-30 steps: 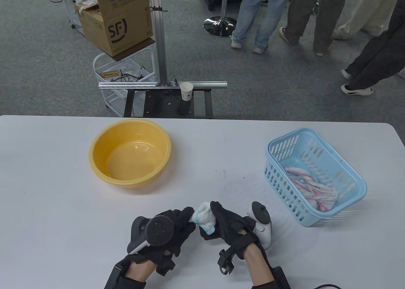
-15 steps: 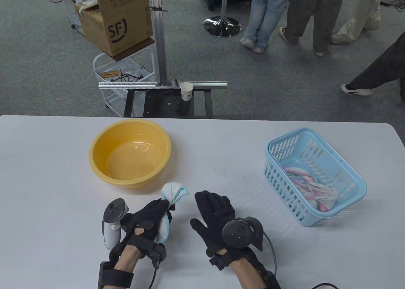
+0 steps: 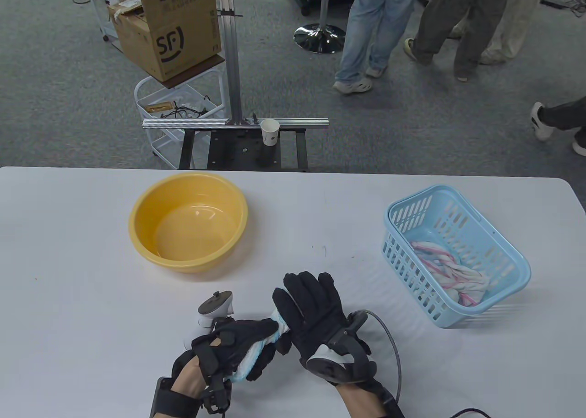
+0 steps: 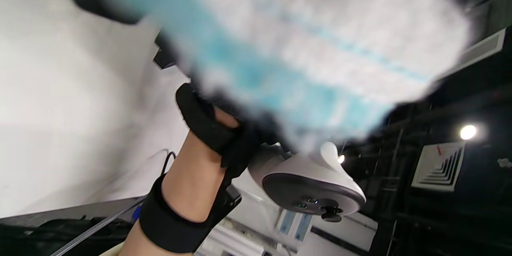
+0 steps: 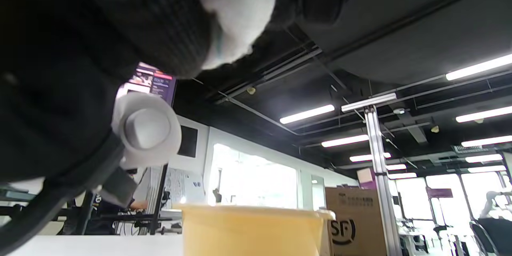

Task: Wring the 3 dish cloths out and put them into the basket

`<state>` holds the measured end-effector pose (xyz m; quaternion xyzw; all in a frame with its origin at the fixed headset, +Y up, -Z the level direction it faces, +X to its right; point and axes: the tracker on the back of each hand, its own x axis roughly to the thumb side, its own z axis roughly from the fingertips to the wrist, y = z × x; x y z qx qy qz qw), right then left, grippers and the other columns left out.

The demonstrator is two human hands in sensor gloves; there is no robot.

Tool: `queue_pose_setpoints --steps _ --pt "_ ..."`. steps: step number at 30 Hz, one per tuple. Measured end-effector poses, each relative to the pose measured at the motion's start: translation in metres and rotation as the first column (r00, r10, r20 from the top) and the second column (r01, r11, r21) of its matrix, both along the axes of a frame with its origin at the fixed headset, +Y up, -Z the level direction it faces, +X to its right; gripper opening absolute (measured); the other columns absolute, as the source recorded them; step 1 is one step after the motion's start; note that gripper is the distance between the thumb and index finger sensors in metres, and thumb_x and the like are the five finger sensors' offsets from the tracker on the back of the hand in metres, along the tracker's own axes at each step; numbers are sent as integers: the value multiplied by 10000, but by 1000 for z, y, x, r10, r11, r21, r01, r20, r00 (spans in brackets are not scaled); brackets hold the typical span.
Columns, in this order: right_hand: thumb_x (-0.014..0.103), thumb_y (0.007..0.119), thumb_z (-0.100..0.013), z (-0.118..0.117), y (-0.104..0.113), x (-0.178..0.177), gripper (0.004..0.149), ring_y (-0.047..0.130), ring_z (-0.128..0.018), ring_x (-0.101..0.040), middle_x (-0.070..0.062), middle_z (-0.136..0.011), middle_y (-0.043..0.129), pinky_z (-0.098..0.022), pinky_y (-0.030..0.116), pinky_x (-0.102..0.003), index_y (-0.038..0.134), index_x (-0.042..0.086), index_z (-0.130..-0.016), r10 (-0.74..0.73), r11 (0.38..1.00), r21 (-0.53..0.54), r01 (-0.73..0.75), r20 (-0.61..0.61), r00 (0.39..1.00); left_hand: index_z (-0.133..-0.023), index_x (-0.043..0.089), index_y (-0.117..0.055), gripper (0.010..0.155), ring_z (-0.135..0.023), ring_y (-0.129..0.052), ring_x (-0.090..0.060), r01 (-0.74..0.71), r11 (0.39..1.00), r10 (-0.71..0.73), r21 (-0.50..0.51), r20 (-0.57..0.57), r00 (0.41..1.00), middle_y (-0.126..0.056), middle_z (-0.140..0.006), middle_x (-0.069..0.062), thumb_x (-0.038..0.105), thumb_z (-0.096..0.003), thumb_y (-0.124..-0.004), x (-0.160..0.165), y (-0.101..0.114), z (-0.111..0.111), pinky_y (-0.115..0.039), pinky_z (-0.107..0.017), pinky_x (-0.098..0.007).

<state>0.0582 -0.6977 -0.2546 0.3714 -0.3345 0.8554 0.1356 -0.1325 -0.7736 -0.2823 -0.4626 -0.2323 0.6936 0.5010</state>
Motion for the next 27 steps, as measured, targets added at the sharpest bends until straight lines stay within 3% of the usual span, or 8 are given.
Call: queue_pose_setpoints --steps 5,8,11,14,19,23,26,27 --pt "351 893 -484 -4 1 3 554 770 -901 -424 -125 -1002 748 -675 576 -665 685 172 -964 33 999 -38 -32 27 999 -976 127 -768 656 -359 -986 -172 144 984 -142 107 -24 990 -968 -624 48 529 -470 -880 -11 2 -4 -832 -413 -450" --pt "339 913 -476 -6 -2 2 535 830 -861 -418 -128 -962 809 -661 623 -648 725 161 -945 57 995 -80 -54 30 998 -984 127 -781 632 -449 -1036 -234 350 905 -314 244 -174 933 -989 -700 16 441 -452 -918 -20 12 -7 -839 -458 -483" --pt "329 927 -469 -8 -6 -1 535 858 -848 -411 -129 -944 839 -653 652 -634 739 158 -940 95 990 -108 -90 38 995 -985 141 -794 611 -503 -1056 -263 528 763 -432 374 -313 846 -991 -759 -10 373 -442 -950 -25 22 -7 -844 -478 -495" --pt "308 937 -462 -9 -7 -4 542 902 -814 -403 -132 -915 876 -636 693 -609 740 153 -943 104 985 -140 -98 41 994 -982 185 -812 591 -534 -1047 -274 717 514 -513 471 -501 697 -985 -784 -5 311 -426 -971 -25 36 -6 -831 -506 -503" --pt "316 936 -458 -12 -7 -6 578 987 -717 -385 -149 -836 948 -587 761 -583 713 115 -952 79 967 -248 -65 48 996 -946 199 -863 594 -481 -1077 -257 866 134 -422 482 -763 490 -1026 -755 7 308 -374 -980 -24 55 4 -862 -473 -490" --pt "344 932 -457 -14 -6 -6 597 1047 -614 -350 -151 -751 1000 -532 810 -568 717 55 -934 2 928 -371 18 52 999 -918 214 -892 587 -441 -1091 -240 894 -89 -293 440 -869 399 -1048 -730 24 324 -349 -985 -22 64 11 -878 -451 -477" --pt "353 927 -459 -19 -11 -4 579 1070 -537 -330 -148 -691 1030 -490 832 -564 753 35 -910 -124 815 -563 139 65 990 -902 229 -907 580 -424 -1099 -225 883 -215 -222 417 -901 372 -1058 -718 36 332 -337 -986 -20 68 16 -890 -441 -466" --pt "350 927 -459 -23 -17 -2 573 1073 -507 -329 -154 -666 1039 -474 835 -565 765 22 -901 -207 723 -659 207 79 975 -899 229 -910 578 -421 -1101 -222 876 -244 -207 417 -904 373 -1061 -714 39 333 -335 -987 -19 69 17 -893 -438 -463"
